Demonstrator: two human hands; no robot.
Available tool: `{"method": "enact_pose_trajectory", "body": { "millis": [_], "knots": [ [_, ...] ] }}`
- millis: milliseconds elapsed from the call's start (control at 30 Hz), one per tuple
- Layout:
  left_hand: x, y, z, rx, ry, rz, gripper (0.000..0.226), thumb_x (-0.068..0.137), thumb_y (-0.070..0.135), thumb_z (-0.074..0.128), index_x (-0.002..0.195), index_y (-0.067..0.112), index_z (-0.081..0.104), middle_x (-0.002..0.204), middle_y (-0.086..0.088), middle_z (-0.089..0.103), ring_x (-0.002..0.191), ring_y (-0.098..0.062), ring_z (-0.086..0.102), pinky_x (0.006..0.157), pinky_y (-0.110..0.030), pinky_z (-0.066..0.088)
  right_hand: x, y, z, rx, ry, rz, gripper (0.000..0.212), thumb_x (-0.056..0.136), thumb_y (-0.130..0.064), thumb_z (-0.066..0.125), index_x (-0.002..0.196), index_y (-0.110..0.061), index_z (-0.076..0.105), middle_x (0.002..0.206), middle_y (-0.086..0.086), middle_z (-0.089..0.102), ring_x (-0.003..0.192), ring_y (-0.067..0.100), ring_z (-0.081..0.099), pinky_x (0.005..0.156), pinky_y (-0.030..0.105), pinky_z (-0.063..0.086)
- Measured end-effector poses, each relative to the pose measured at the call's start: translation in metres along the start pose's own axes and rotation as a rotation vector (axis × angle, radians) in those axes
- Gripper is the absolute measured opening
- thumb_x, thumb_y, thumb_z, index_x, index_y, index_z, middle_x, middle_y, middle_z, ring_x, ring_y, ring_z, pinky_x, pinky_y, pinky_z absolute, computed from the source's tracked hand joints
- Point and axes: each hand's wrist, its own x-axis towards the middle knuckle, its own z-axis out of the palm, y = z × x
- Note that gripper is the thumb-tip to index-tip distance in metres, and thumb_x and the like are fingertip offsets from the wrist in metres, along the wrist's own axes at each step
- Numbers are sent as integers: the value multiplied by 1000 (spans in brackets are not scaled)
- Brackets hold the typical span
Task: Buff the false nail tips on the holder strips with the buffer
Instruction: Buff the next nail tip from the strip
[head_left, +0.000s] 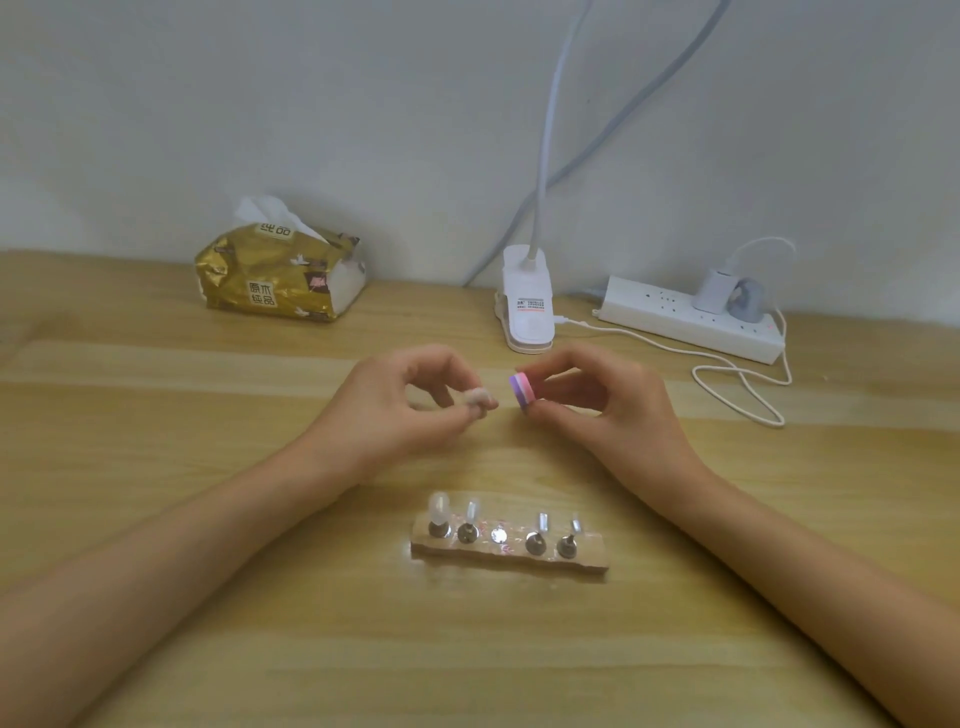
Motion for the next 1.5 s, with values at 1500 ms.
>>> {"method": "enact_pose_trajectory", "body": {
  "millis": [1500],
  "knots": [
    [-66, 42, 32, 619, -46, 324, 4, 80, 39, 62, 78, 37, 59, 87, 26, 65, 90, 2, 55, 81, -32, 29, 1, 2, 0, 22, -80, 25, 19, 83, 1, 77, 99, -8, 72, 96, 1, 76, 86, 12, 74, 85, 31, 59]
  ]
}}
